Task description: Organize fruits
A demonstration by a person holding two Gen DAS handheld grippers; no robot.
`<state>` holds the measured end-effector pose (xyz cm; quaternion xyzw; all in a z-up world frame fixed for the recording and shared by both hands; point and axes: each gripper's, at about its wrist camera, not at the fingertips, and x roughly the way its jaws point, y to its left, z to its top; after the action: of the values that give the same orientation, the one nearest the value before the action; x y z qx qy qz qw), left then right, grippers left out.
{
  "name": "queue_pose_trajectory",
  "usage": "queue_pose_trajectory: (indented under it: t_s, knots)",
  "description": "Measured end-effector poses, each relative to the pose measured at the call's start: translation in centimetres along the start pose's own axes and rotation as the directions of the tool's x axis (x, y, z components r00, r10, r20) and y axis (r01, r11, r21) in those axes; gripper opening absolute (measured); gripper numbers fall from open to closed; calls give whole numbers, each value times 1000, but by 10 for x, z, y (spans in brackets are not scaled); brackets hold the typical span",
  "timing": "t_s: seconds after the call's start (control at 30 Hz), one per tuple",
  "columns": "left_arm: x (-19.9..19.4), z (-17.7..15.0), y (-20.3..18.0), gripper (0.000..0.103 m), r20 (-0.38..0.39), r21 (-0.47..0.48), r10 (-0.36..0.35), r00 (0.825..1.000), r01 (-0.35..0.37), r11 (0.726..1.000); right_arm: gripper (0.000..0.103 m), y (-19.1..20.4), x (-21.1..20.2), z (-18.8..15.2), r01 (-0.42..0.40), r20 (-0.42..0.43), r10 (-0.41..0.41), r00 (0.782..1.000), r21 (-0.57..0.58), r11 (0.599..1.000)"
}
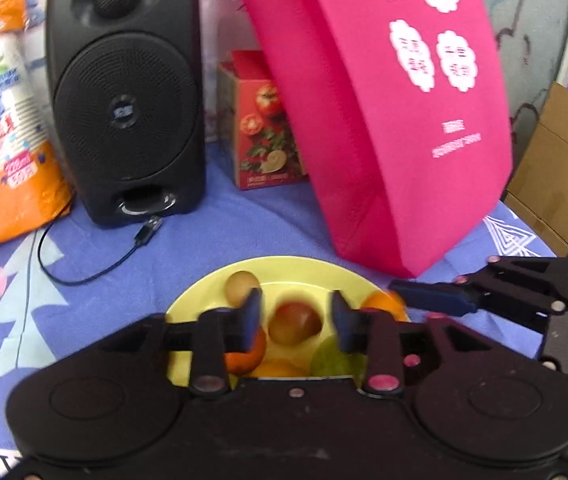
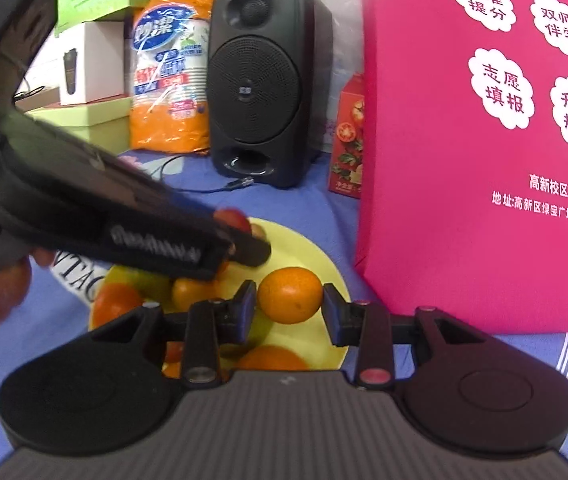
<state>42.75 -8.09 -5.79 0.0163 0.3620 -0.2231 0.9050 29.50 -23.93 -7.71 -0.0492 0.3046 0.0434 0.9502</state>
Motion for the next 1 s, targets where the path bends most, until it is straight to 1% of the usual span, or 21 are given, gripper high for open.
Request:
queue_pose_trajectory:
  t_s: [0.03,0.07,0.23,0.27,0.3,0.37,0.4,0.47,0.5,0.53,0.57,0.6,0.63,0.7,0.77,0.83,0.9,0.93,1.0]
  knots:
    - [-2,-1,2,72,9,-11,6,1000,-6,1000,42,1,0,0,5,1,-5,1000,-7,1000]
    - [-7,-3,4,78,23,-19,15,1000,-14,1000,43,1,-2,-1,2,4,-2,1000,-13,1000]
    - [-33,-10,18,78,67,-59,35,997,-31,998,44,4,-18,-7,0,17,1,1000,-28,1000]
    - [-41,-14,20,81,73,-70,43,996,-37,997,44,4,-24,-10,-2,27,2,1000,-25,1000]
    - [-48,-20,23,87,82,-80,50,995,-44,996,45,5,-31,-13,-6,38,7,999,-19,1000]
    - [-64,-31,25,93,97,-100,76,992,-66,993,49,6,-45,-19,-14,59,14,998,-1,1000]
    - [-72,-38,26,93,99,-105,92,991,-82,991,52,8,-53,-23,-15,69,15,998,9,1000]
    - [-88,-50,24,93,105,-119,127,986,-114,986,53,11,-68,-30,-25,84,22,996,35,999]
    - [-95,-55,24,98,108,-131,144,984,-129,983,56,13,-77,-33,-27,96,22,995,53,998]
    - [-103,-60,23,103,111,-148,164,980,-147,978,61,15,-85,-37,-30,108,22,994,73,997]
    - [-111,-66,23,103,116,-169,191,975,-170,971,65,18,-95,-40,-35,122,23,992,93,995]
    - [-119,-72,21,103,113,-182,219,969,-197,963,73,20,-103,-42,-39,135,24,991,114,993]
    - [-129,-77,19,103,108,-187,248,963,-225,956,87,22,-114,-45,-38,144,18,989,136,990]
    - [-145,-85,12,103,106,-180,307,946,-285,941,103,28,-132,-49,-18,160,-10,987,169,985]
    - [-162,-95,4,103,109,-152,357,928,-339,928,103,33,-147,-52,13,149,-46,988,216,976]
    - [-180,-107,-4,103,113,-130,398,910,-384,914,103,38,-159,-54,53,97,-82,992,269,962]
    - [-199,-122,-13,103,118,-126,429,895,-415,901,103,47,-170,-58,106,45,-125,991,292,950]
    - [-208,-129,-17,103,124,-121,434,892,-421,899,103,54,-175,-59,146,16,-157,988,290,946]
    - [-224,-143,-29,103,131,-111,445,886,-433,895,103,67,-184,-61,232,-51,-227,973,272,934]
